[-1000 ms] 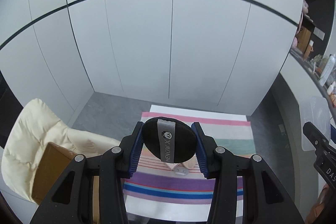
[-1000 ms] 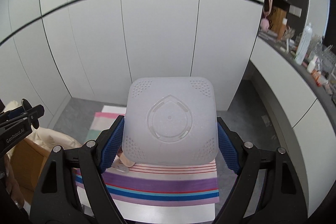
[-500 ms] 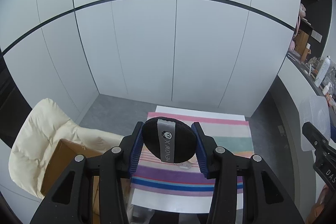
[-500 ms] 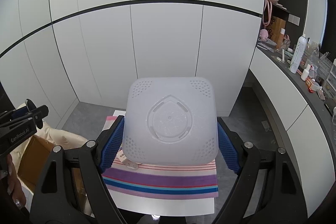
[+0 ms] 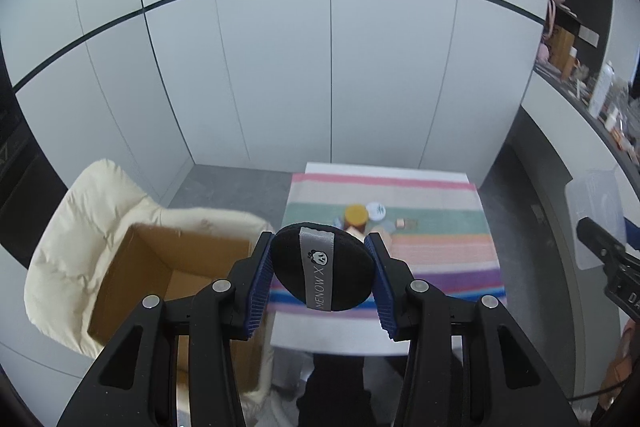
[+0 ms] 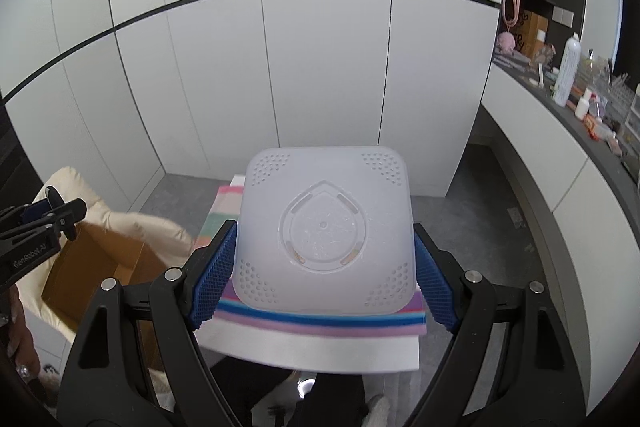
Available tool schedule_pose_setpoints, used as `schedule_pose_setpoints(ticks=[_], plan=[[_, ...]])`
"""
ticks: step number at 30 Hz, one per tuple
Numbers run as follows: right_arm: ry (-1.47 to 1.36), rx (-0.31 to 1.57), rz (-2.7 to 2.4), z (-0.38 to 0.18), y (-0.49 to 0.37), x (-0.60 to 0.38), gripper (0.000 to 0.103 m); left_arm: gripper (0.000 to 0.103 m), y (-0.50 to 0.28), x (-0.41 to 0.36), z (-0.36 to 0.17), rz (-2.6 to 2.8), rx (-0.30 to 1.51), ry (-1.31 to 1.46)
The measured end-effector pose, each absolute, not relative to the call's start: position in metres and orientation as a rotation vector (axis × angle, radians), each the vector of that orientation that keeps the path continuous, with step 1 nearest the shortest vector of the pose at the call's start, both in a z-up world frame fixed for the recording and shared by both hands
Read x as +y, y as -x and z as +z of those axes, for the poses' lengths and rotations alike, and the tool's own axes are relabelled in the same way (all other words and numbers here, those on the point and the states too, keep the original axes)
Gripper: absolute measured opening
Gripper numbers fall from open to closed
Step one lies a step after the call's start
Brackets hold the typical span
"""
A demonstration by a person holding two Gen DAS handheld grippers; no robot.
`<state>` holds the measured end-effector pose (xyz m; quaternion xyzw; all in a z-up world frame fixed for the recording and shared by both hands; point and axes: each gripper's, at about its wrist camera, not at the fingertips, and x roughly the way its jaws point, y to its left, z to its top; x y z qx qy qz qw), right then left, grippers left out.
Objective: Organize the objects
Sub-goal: 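Lift the black puff and translucent case and carry both toward the cardboard box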
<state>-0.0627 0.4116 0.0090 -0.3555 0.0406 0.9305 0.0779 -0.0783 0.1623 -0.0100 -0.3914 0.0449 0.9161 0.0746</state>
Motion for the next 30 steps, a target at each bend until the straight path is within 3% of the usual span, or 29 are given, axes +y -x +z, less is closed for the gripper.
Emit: schedule_pose_setpoints(ticks=[11,15,30], plan=[[1.268,0.357,2.685,-0.071,-0.025,0.424,0.084,0.046,0.007,0.140,-0.068,2.761,0.118,1.254],[1.337,0.358,2.591,-0.094,-0.034,0.435,0.084,0.046,0.009,0.133,-0.079,2.732,0.086,1.313],[1.287,0.280,2.642,-0.084,-0.034,0.415,0.084,0.046,0.000,0.087,-0.094,2.842,0.040,1.354]])
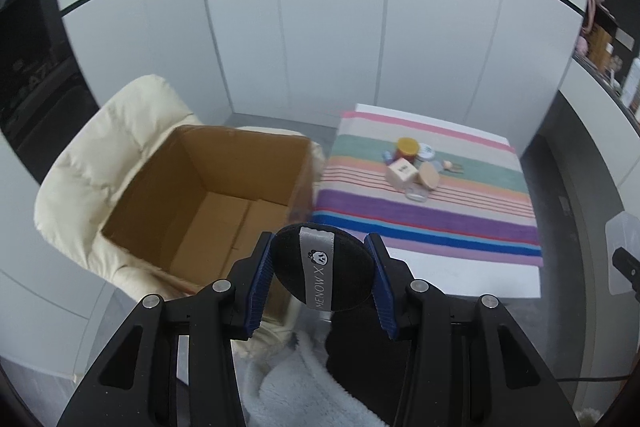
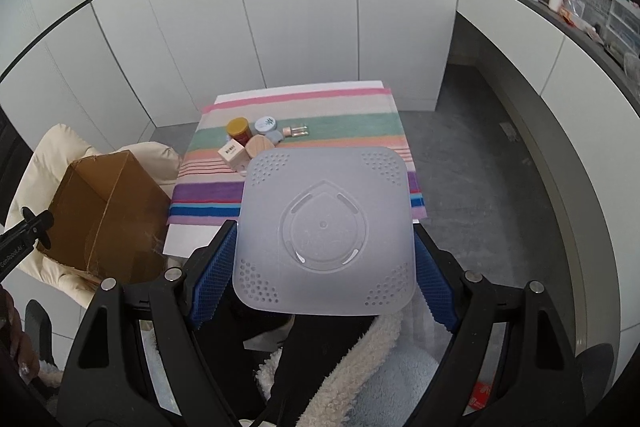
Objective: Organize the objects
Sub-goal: 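Lift the black puff and translucent case and carry both toward the cardboard box, then open the left tool over the box while the right tool releases the case inside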
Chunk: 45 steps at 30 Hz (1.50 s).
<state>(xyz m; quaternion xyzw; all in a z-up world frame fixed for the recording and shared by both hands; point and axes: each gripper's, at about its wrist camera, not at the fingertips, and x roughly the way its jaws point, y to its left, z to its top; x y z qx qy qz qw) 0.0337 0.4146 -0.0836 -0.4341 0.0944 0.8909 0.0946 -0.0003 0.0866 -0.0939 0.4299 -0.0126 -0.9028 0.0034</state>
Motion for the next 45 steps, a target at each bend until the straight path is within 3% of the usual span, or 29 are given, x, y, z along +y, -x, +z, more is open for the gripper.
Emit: schedule_pose_setpoints(ticks=[29,37,45], plan=[[1.713,-0.312,3.145,-0.124,0.017,0.118,0.084,0.046,-0.049,-0.125,-0.112,-2.430,0.309,-1.236],[1.710,-0.423,3.167,-0.139,0.045,0.080,0.084,0.046,0.007,-0.125,-0.126,-2.432,0.148,-1.231],[1.707,-0.445,3.131,-0.165,0.112,0.063,0.084,0.046,0.095,-0.128,-0.144,-2.464,0.190,-1.241]])
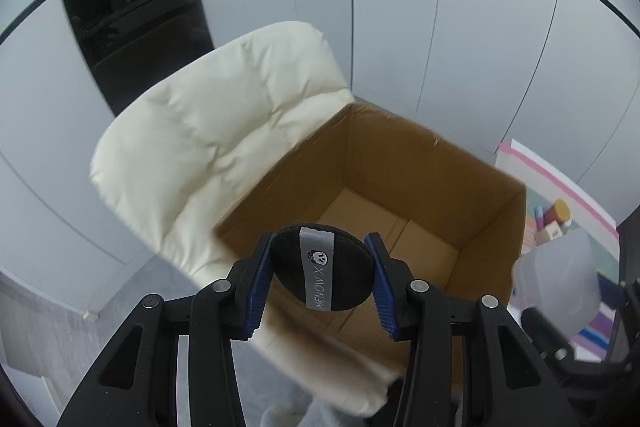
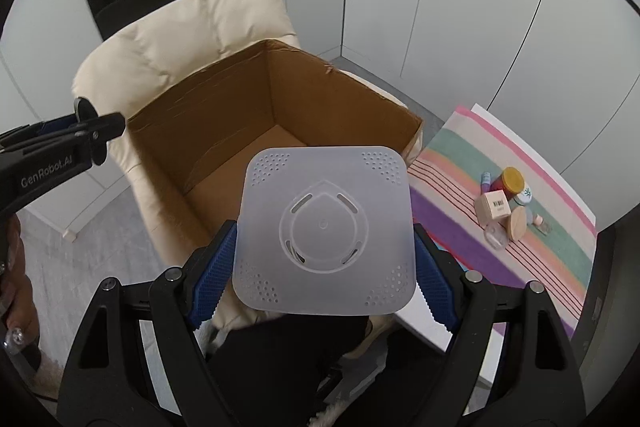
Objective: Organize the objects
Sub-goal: 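Open the left tool over the box while the right tool releases the case inside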
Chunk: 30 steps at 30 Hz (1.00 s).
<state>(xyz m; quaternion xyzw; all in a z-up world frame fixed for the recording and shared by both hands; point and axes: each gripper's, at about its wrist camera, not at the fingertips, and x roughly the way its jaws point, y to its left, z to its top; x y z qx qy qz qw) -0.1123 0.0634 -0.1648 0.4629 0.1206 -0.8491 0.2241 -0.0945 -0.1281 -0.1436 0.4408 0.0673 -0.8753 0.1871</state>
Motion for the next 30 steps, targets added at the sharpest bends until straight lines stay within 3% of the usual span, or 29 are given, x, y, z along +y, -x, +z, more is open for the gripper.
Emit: schedule_pose_setpoints(ticks=[7,12,14,30], plan=[[-1.280,0.276,-2.372,-0.176,0.173,0.050,0.084,0.048,0.152,-0.135,-0.149,-2.466,0.194,-1.201],[-1.270,0.259,-2.368,-0.188,0.200,0.042,0.088,0.085,0.164,-0.140,-0.163,-2.478,0.222,-1.247],[-1.275,0.236,-2.376,-0.193,0.205,0.043,0.098,0.086,0.164,-0.141,-0.169,-2.475,0.224,-1.264],[-1.338,0.179,-2.427,-0.197,0.204,0.055,0.099,0.086,0.157,-0.137,-0.162,-2.493,0.188,-1.283]])
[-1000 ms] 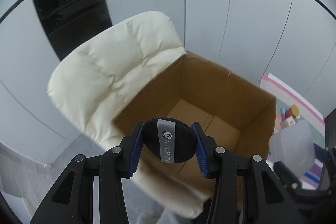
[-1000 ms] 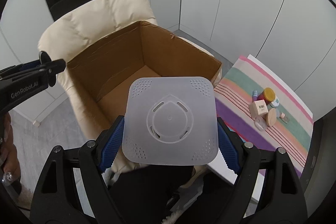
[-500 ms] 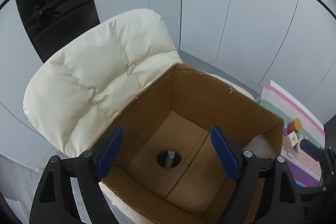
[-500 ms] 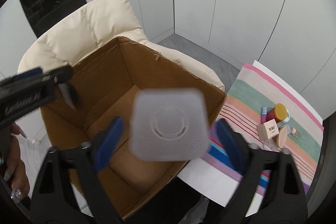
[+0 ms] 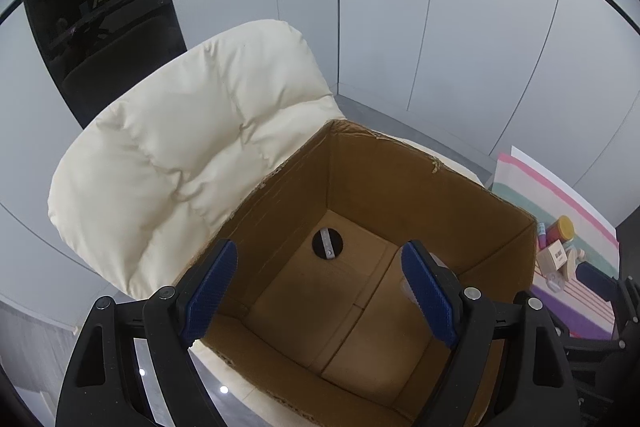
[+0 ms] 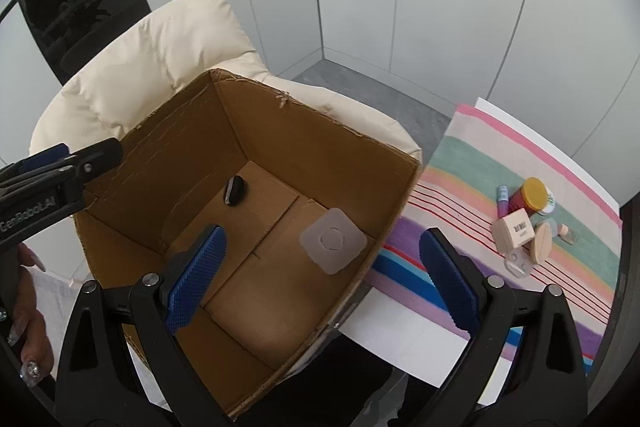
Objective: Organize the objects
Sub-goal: 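Open the left tool over the box while the right tool releases the case inside, then withdraw both tools from the box back toward the striped table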
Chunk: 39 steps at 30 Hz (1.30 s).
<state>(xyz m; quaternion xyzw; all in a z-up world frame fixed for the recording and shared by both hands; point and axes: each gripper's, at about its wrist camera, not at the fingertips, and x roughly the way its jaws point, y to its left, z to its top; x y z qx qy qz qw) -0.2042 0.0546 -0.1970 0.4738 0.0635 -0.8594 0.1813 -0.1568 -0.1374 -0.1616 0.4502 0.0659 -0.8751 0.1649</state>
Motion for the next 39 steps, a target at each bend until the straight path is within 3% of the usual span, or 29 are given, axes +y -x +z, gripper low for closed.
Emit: schedule_pose_setpoints(ticks=[10,17,39], plan=[[-1.351,0.186,-2.458,-0.174,0.191,0.062,0.099,0.086,0.134,-0.148,-0.144,-2.475,0.280,-1.333],[-1.328,0.208,-2.474,-0.148,0.169,0.067,0.099,0.086,0.096,-0.145,-0.131,-2.489,0.223,-1.346],[-1.325,0.244,-2.428,-0.118,0.036,0.081,0.099,0.086,-0.049,-0.134,-0.122,-2.513,0.254,-1.360]])
